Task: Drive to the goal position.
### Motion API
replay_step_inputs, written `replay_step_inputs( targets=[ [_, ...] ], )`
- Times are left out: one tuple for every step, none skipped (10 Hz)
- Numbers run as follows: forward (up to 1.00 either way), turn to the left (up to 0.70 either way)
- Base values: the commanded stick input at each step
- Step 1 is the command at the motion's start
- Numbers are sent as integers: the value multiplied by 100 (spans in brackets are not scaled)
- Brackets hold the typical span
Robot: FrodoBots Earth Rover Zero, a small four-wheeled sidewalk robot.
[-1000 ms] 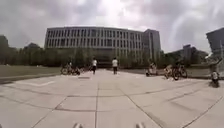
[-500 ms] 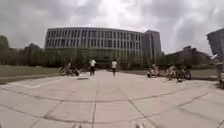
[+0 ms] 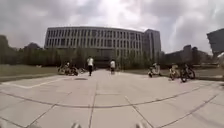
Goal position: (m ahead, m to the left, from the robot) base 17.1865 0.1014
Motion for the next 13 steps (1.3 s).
replay_step_inputs(
  targets=[
    [60, 1],
    [60, 2],
    [60, 4],
    [60, 8],
    [60, 15],
    [60, 15],
    [60, 15],
    [60, 8],
    [60, 0],
    [60, 0],
    [60, 0],
    [60, 0],
    [60, 0]
  ],
)
